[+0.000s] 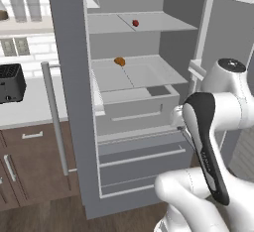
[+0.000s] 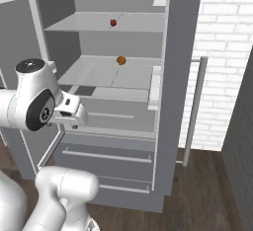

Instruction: Take the strawberry from the fridge and place it on top of the pancake, located on the dining counter.

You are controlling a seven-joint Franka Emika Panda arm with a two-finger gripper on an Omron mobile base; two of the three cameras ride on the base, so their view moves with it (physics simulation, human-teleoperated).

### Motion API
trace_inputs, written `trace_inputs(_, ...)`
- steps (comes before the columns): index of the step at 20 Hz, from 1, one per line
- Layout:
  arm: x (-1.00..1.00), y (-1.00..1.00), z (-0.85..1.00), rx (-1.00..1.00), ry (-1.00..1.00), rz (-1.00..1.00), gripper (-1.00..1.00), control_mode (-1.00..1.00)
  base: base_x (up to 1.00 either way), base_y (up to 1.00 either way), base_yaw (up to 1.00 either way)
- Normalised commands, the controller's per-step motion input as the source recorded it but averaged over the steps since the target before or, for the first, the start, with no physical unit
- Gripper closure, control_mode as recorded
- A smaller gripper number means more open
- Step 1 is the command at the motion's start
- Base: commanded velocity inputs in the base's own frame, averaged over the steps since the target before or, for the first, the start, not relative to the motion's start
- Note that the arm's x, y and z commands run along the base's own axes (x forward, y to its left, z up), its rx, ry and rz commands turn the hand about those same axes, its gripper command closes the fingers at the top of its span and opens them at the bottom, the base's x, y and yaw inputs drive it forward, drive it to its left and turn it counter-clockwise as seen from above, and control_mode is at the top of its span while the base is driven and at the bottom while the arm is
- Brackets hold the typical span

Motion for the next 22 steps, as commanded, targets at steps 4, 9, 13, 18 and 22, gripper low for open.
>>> trace_inputs(4, -0.15, 0.02, -0.25, 0.02, -0.02, 0.0, -1.0, -1.0, 0.0, 0.0, 0.0)
trace_inputs(9, -0.18, 0.07, -0.01, -0.09, 0.05, 0.0, -1.0, -1.0, 0.0, 0.0, 0.0)
trace_inputs(13, -0.23, -0.15, 0.0, -0.08, 0.03, 0.0, -1.0, -1.0, 0.0, 0.0, 0.0)
trace_inputs(18, -0.4, -0.04, -0.08, -0.01, 0.0, 0.0, -1.0, -1.0, 0.0, 0.0, 0.0)
trace_inputs(22, -0.03, 0.0, -0.12, 0.0, 0.0, 0.0, -1.0, -1.0, 0.0, 0.0, 0.0)
